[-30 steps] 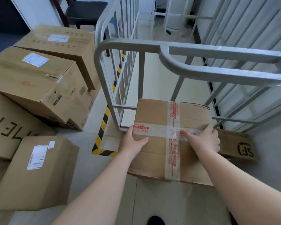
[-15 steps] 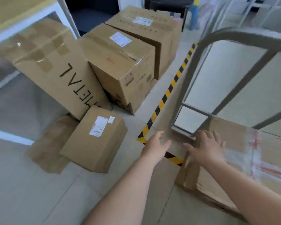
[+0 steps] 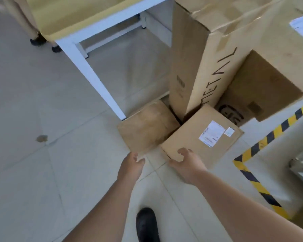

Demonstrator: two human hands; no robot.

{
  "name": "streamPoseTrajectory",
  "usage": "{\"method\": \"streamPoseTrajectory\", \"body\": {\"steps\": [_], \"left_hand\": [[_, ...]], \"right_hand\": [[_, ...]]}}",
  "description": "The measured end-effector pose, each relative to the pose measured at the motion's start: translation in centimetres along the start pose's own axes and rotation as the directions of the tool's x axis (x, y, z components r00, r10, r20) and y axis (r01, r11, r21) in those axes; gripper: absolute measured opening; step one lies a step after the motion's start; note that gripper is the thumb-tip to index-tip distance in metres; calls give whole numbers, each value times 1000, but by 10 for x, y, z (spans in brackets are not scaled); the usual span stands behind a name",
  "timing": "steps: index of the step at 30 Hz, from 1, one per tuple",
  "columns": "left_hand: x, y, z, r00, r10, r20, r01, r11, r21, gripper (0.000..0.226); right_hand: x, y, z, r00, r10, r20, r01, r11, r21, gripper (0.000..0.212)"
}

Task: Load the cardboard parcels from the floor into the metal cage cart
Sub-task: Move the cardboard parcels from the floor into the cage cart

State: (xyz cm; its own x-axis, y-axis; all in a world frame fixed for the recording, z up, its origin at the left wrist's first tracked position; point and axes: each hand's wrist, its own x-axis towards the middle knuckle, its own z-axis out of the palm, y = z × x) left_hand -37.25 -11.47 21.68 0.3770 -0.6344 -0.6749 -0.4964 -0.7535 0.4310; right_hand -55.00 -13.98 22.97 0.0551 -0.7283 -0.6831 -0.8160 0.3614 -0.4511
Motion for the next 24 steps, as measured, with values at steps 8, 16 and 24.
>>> {"method": "streamPoseTrajectory", "body": {"steps": [8,16,24], "left_hand": [[159,-78,-13,991,-135,-8,134,990,-54,48],[335,-135,50,978,-208,-12,202,960,-192,65],[437,-153,92,997,-61,-44,30,860,-510,92]], "right_hand": [[151,-82,102,997,-19,76,21,1000,-19,73],[338,-84,201,994,-87,60,105,896,-432,84],[475,-66,161,909,-86,-408,-90,914,-395,94]]}}
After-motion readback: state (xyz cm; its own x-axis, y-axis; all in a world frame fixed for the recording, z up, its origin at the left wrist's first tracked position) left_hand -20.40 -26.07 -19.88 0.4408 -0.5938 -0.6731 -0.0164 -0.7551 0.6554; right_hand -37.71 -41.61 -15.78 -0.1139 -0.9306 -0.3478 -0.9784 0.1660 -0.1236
